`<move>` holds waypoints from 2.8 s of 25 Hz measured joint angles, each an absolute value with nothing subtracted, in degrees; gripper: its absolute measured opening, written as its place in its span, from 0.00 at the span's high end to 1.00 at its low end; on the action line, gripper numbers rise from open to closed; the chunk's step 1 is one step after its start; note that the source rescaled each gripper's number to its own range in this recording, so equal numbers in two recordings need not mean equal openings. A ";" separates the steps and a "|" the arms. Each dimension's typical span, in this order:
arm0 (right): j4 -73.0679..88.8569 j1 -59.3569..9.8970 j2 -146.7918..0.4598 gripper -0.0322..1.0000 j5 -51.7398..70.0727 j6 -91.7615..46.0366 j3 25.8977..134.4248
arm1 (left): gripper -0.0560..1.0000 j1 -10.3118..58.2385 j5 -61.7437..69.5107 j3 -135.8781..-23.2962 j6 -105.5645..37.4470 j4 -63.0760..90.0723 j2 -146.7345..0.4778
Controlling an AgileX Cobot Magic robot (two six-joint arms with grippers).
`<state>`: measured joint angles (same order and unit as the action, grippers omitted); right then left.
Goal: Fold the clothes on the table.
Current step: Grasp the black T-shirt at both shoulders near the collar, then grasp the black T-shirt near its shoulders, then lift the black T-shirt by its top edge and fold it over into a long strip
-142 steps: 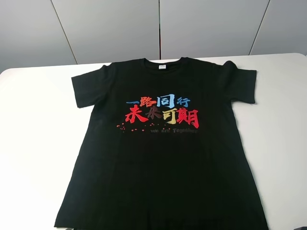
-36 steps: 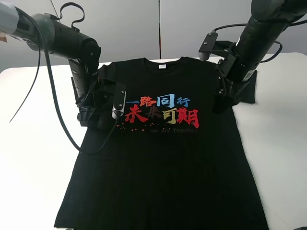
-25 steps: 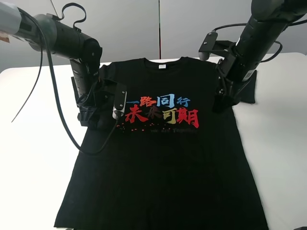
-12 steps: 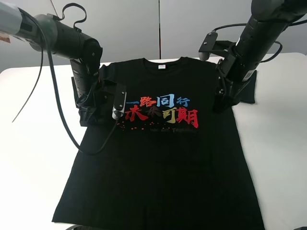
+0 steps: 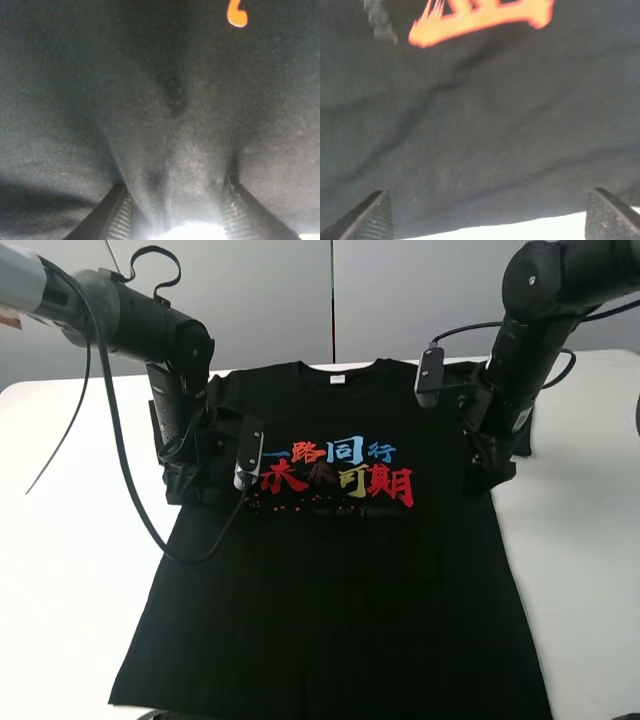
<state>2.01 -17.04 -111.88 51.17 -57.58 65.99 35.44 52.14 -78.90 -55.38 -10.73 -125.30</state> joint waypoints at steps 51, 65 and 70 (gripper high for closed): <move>2.43 -17.16 -120.06 0.97 45.41 -59.49 66.82 | 0.95 35.44 51.95 -78.90 -54.12 -12.26 -125.30; -11.47 -17.16 -107.37 0.97 51.16 -51.00 90.20 | 0.95 35.44 48.70 -97.59 -39.55 -23.72 -116.85; -8.75 -17.16 -99.08 0.97 58.59 -49.42 98.90 | 0.95 35.44 51.77 -105.26 -39.20 -24.21 -109.12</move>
<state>-8.75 -17.16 -99.08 58.59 -49.42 98.90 35.44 51.77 -105.26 -39.20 -24.21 -109.12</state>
